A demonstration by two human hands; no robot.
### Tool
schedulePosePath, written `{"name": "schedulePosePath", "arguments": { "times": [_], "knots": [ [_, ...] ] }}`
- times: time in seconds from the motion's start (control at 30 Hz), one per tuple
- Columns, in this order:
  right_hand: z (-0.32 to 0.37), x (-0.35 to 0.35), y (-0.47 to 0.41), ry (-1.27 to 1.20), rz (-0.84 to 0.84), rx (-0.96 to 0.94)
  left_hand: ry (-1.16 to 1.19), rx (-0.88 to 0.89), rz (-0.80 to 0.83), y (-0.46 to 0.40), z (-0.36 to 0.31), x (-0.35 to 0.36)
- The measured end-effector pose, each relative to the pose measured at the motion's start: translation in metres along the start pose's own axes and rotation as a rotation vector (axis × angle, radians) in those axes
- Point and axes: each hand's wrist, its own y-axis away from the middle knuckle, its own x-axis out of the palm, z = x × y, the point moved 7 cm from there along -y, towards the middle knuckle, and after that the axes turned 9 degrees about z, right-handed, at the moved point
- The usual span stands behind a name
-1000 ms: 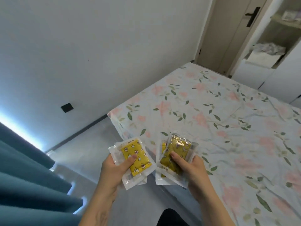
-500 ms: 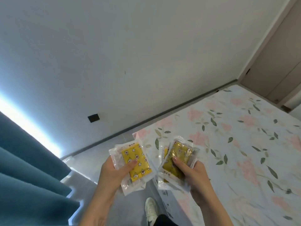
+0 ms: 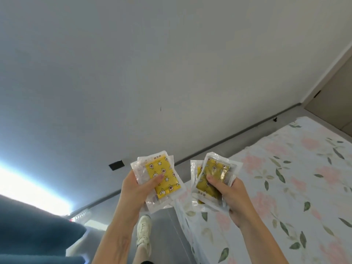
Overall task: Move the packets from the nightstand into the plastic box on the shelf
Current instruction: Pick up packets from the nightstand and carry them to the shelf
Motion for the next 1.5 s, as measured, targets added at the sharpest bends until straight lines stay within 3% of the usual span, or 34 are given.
{"name": "schedulePosePath", "arguments": {
  "times": [0.37, 0.7, 1.1, 1.5],
  "knots": [
    [0.057, 0.087, -0.180, -0.049, -0.119, -0.065, -0.137, -0.022, 0.284, -0.199, -0.092, -0.054],
    [0.102, 0.066, -0.241, -0.153, -0.329, -0.169, -0.192, -0.027, 0.450, -0.317, -0.134, -0.013],
    [0.148, -0.062, -0.306, -0.208, -0.578, -0.258, -0.197, -0.063, 0.658, -0.442, -0.140, 0.131],
    [0.238, -0.309, -0.382, -0.298, -0.759, -0.267, -0.268, -0.103, 0.805, -0.598, -0.139, 0.421]
  ]
}}
